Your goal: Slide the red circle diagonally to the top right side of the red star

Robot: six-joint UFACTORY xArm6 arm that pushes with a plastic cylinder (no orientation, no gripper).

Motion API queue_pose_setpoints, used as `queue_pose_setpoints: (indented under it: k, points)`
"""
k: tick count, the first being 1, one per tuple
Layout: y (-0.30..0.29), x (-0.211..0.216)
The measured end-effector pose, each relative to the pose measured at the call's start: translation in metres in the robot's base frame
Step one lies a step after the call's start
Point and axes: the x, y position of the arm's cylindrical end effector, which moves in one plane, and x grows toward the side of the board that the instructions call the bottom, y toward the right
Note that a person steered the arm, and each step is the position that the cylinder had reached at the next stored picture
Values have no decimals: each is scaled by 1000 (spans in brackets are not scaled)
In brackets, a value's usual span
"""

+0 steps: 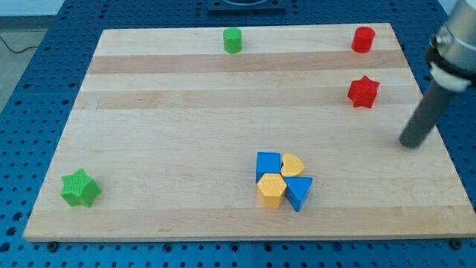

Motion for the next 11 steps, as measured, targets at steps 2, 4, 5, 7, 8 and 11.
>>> queue_pose_setpoints:
  k: [2, 4, 5, 7, 8, 11]
  points:
    - [30, -137]
    - [30, -271]
    - [-4, -271]
    - [-43, -210]
    - [-36, -203]
    - [21, -234]
